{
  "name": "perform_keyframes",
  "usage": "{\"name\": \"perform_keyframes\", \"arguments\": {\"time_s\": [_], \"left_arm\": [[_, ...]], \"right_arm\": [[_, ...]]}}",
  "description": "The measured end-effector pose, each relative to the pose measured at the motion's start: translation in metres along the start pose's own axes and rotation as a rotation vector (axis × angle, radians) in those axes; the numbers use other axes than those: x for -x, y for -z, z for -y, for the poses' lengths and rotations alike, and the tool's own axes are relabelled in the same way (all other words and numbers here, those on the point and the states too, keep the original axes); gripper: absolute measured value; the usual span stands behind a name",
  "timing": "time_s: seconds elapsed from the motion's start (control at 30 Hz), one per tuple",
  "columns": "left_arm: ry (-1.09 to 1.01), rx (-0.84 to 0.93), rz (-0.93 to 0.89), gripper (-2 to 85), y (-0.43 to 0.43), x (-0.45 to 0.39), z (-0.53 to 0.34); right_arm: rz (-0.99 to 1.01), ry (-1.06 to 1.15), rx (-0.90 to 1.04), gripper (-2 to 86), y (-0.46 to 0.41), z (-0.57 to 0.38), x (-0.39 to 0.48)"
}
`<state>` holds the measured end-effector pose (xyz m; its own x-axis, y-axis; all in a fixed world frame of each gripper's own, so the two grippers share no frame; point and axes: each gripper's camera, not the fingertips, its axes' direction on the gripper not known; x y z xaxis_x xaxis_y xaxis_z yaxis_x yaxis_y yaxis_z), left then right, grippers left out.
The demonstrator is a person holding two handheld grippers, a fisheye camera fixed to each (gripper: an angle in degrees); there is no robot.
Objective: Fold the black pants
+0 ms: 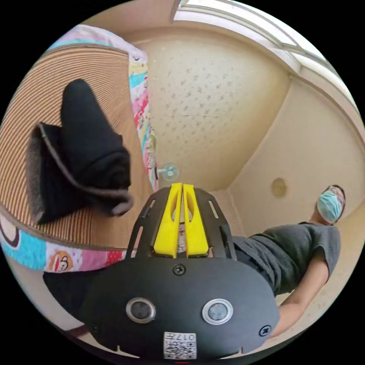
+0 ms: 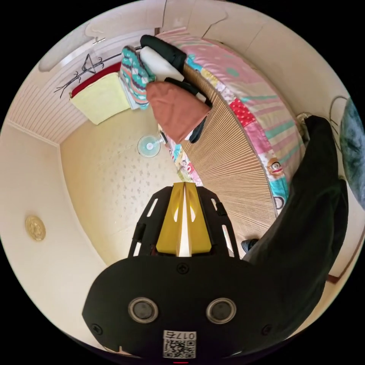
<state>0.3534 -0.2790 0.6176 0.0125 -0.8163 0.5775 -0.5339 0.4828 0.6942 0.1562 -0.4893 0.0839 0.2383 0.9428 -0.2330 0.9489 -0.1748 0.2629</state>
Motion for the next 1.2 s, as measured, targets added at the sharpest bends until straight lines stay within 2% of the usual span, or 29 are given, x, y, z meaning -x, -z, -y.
{"name": "perform_keyframes", "arguments": {"time_s": [0.03,0.1,0.17,0.23,0.3,0.43,0.5,0.6,0.73,0.83,0.93,1.07,1.13,1.2], "left_arm": [[-0.082,-0.049,-0.187,-0.5,-0.003,-0.011,0.014],[-0.119,-0.11,-0.266,-0.7,-0.007,-0.02,0.039],[-0.064,-0.158,-0.127,-0.6,-0.007,-0.017,0.064],[0.004,-0.254,0.149,0.3,0.004,-0.006,0.084],[0.116,-0.339,0.339,2.5,0.015,0.008,0.087],[0.306,-0.427,0.693,8.0,0.035,0.044,0.07],[0.388,-0.427,0.747,10.2,0.039,0.065,0.056],[0.483,-0.433,0.697,14.0,0.036,0.106,0.028],[0.468,-0.526,0.697,15.2,0.03,0.128,0.006],[0.393,-0.507,0.72,14.0,0.019,0.139,0.013],[0.366,-0.483,0.768,13.2,0.018,0.149,0.021],[0.44,-0.461,0.73,10.2,0.02,0.178,0.01],[0.445,-0.318,0.784,11.4,0.003,0.204,0.012],[0.415,-0.22,0.763,12.3,-0.014,0.225,0.019]], "right_arm": [[0.006,0.019,0.036,0.3,-0.015,0.007,0.002],[0.006,0.055,0.107,0.3,-0.04,0.019,0.007],[-0.009,0.101,0.208,0.3,-0.071,0.032,0.011],[-0.029,0.118,0.258,0.3,-0.087,0.04,0.008],[-0.034,0.106,0.283,0.3,-0.094,0.049,-0.002],[0.063,0.06,0.215,0.3,-0.069,0.073,-0.035],[0.083,0.038,0.146,0.3,-0.046,0.083,-0.052],[0.06,0.001,0.03,0.3,0.0,0.096,-0.079],[-0.002,-0.049,-0.114,0.3,0.054,0.107,-0.108],[0.007,-0.053,-0.177,0.3,0.072,0.119,-0.122],[0.036,-0.021,-0.146,0.3,0.066,0.14,-0.132],[0.049,0.019,-0.04,0.4,0.037,0.172,-0.154],[0.06,0.033,0.011,0.4,0.025,0.185,-0.167],[0.048,0.041,0.039,0.4,0.018,0.197,-0.18]]}}
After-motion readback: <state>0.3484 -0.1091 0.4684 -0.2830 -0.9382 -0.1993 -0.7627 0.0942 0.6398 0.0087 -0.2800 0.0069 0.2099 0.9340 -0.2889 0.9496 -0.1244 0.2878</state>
